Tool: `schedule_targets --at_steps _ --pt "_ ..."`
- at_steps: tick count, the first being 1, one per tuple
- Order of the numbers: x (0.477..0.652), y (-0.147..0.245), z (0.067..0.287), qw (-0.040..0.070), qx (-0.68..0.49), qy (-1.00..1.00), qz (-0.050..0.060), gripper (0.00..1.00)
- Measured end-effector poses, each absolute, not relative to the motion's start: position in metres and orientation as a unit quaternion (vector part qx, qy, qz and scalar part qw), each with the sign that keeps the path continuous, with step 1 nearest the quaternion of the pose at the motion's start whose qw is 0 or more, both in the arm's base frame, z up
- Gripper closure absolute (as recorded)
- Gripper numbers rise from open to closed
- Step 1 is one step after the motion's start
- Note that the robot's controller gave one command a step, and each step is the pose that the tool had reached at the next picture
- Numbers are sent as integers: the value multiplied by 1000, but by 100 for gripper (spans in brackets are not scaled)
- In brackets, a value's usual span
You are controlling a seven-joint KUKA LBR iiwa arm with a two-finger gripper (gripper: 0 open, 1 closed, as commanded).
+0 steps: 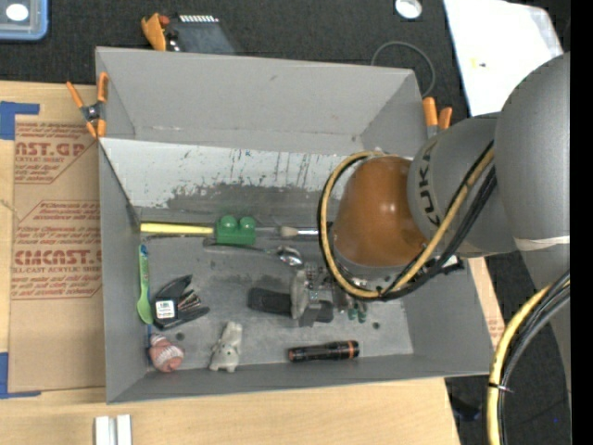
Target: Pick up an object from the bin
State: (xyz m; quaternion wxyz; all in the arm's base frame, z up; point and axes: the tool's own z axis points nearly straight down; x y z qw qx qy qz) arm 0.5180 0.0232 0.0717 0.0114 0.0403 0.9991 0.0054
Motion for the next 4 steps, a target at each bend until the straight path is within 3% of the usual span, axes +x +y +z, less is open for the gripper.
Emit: schedule_targets --at_steps 1,2,3,4 --pt "518 23 72 11 40 999 5 100" --pt "521 20 91 4 48 999 5 0" --pt "544 10 154 16 69 997 6 0" --pt "546 -2 94 11 109 994 7 0"
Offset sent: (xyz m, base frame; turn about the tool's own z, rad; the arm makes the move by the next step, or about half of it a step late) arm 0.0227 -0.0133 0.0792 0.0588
